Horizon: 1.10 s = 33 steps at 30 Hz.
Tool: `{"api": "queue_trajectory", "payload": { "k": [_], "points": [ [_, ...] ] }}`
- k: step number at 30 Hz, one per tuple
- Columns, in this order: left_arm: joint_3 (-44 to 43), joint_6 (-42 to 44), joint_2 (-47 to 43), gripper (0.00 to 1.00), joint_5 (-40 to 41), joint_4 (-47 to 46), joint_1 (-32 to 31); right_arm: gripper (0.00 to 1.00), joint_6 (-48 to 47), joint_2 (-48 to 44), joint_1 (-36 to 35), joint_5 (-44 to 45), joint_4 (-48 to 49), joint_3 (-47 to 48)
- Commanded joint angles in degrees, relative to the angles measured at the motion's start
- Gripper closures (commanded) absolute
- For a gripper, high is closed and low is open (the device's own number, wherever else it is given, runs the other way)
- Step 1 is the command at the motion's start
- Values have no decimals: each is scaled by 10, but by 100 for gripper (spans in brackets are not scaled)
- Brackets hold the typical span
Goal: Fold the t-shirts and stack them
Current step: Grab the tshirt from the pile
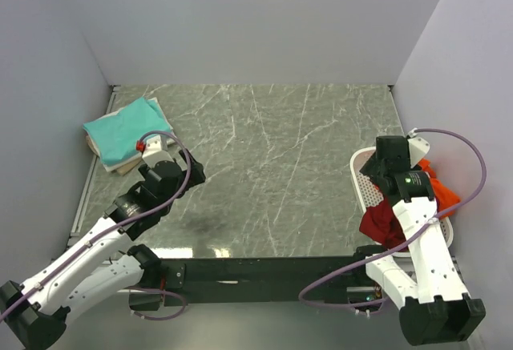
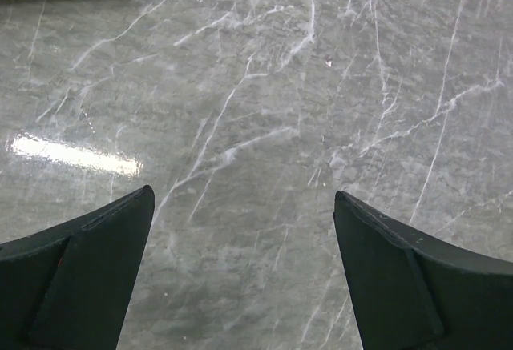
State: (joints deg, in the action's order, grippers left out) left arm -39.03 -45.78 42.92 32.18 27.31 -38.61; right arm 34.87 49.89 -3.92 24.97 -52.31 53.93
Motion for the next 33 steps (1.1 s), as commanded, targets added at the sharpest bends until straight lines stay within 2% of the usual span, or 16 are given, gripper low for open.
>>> {"api": "queue_trajectory", "payload": {
  "k": [1, 8, 15, 23, 33],
  "points": [
    [-5, -8, -15, 1, 6, -8, -1, 27, 3, 6, 22, 18, -2, -2],
    [17, -10, -28, 1, -25, -15, -1, 25, -37, 37, 117, -26, 30, -5],
    [22, -15, -49, 1, -27, -9, -1, 25, -71, 81, 206, -127, 85, 6],
    [17, -36, -63, 1, -19, 20, -1, 24, -82, 167, 220, -142, 120, 41],
    [43, -58, -165, 1, 17, 51, -1, 24, -65, 242, 220, -85, 160, 62]
  ]
}}
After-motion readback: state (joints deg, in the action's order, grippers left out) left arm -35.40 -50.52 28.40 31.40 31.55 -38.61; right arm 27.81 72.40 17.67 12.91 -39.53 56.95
